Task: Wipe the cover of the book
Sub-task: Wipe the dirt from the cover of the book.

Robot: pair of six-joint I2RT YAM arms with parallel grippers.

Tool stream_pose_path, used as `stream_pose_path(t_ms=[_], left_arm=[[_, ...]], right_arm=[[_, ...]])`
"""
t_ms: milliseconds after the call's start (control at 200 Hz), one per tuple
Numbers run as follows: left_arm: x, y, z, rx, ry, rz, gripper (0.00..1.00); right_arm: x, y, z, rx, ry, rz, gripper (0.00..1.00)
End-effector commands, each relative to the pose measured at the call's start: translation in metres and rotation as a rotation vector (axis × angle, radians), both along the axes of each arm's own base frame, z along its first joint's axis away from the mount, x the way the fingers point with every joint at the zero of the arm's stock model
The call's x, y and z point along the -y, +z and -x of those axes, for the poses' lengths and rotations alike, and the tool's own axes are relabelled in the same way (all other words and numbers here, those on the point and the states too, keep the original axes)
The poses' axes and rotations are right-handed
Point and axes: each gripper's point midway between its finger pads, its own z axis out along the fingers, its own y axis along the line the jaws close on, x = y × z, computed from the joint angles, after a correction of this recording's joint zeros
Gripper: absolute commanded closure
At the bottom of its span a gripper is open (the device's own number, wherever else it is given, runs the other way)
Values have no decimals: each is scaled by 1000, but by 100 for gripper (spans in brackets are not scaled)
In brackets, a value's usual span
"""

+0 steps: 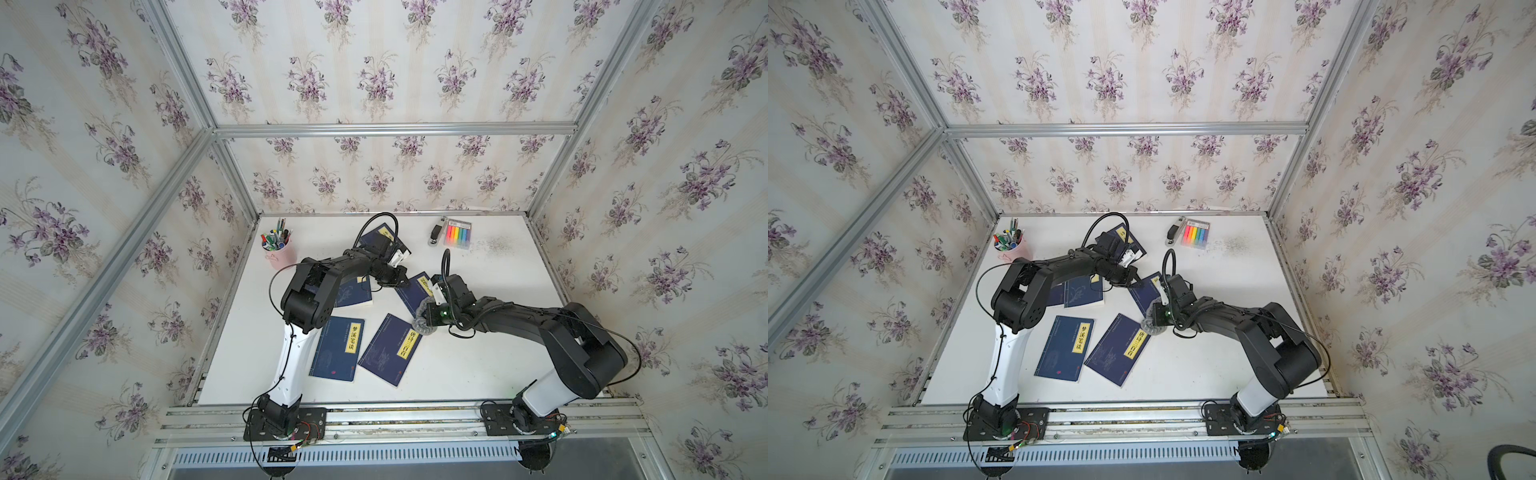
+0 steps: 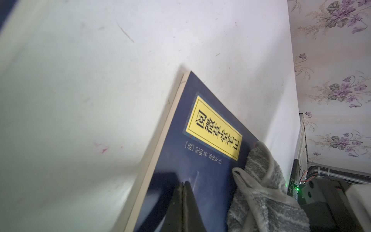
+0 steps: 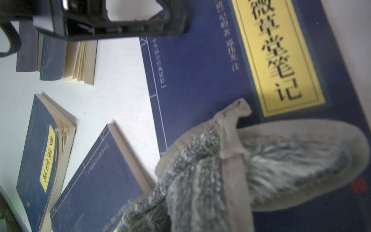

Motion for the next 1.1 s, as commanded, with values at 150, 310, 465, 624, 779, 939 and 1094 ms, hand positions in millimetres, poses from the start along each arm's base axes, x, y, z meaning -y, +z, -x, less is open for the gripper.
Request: stream_pose_path(t_ms=[150,310,465,624,779,939,1094], left_arm=[[-35,-39,4,-40,73,-213,100],[-35,-39,4,-40,73,-212,100],[-35,-40,4,-42,71,-214,100],[-35,-40,4,-41,72,-214,100],[-35,-39,4,-41,67,-212,100],[-35,-39,4,-41,67,-211,100],[-34,-39,4,-40,66,-211,100]], right_arm=[[-18,-18,-10,-75,16,11,100],[-42,-25,-42,-62,12,-9,100],[-30,-31,-36,-68,-18,25,100],[0,-24,-7,-65,-56,66,100],[15,-14,9,-54,-72,72,100],[2,-15,-9,-39,-51,68,100],[-23,-20,-39,-27,-39,36,100]])
